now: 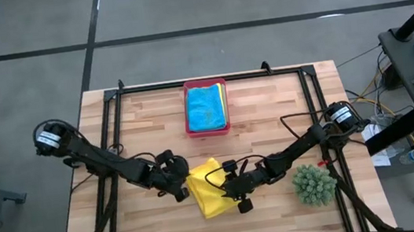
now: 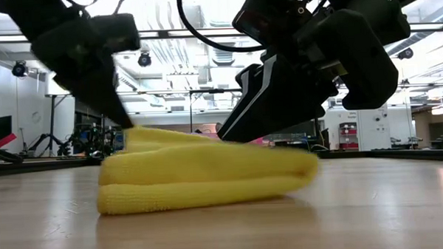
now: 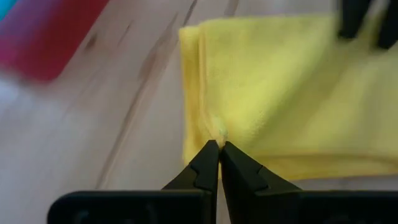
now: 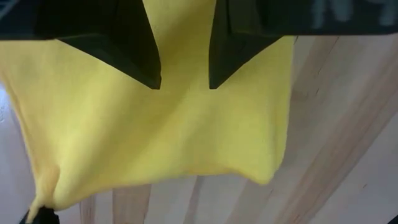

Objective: Fold microfiber towels
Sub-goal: Fold the yellow towel

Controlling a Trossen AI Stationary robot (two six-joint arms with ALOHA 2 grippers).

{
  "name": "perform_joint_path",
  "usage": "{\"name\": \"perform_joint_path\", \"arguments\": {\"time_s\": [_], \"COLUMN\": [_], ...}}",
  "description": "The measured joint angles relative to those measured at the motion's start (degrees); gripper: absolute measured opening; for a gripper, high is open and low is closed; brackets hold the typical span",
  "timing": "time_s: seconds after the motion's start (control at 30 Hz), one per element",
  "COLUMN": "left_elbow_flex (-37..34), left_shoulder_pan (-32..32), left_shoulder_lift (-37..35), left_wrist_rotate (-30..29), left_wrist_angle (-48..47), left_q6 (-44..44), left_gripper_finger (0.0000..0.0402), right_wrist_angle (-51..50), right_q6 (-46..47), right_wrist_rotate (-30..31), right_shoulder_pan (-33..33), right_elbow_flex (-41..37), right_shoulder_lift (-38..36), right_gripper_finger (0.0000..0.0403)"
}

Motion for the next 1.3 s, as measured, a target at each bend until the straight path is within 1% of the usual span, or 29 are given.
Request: {"name": "perform_joint_path", "arguments": {"time_s": [0.13, 0.3, 0.5, 0.63, 0.87, 1.03, 1.23, 1.3], "left_elbow_flex": [-0.35, -0.35, -0.03, 0.59, 1.07, 1.07, 1.19, 1.33], "left_shoulder_pan": [0.02, 0.02, 0.02, 0.02, 0.02, 0.02, -0.27, -0.94], "left_shoulder_lift": [0.35, 1.43, 1.49, 0.89, 0.72, -0.27, -2.24, -2.24], "left_wrist_rotate": [-0.25, -1.06, -0.81, 0.14, 0.87, 3.69, 12.13, 12.76], "left_wrist_angle": [-5.06, -4.26, -5.99, -8.08, -9.42, -12.85, -13.22, -12.98], "left_q6": [-2.76, -2.85, -2.86, -2.91, -2.88, -2.9, -2.89, -2.87], "left_gripper_finger": [0.0, 0.0, 0.0003, 0.0027, 0.0086, 0.0109, 0.0111, 0.0111], "right_wrist_angle": [0.0, 0.02, -0.17, -0.17, -0.17, -0.2, -0.24, -0.02], "right_q6": [0.04, 0.15, 0.35, 0.35, 0.33, 0.15, -0.15, -0.33], "right_wrist_rotate": [0.0, 0.0, 0.0, 0.0, 0.0, 0.0, 0.0, 0.08], "right_shoulder_pan": [0.0, 0.0, 0.0, 0.0, 0.0, 0.0, 0.0, -0.01], "right_elbow_flex": [0.0, 0.0, 0.0, -0.02, -0.02, -0.02, -0.04, -0.04], "right_shoulder_lift": [0.0, 0.0, 0.0, 0.0, 0.0, 0.0, -0.64, -0.91], "right_gripper_finger": [0.0123, 0.0128, 0.0128, 0.0122, 0.0121, 0.0122, 0.0124, 0.012]}}
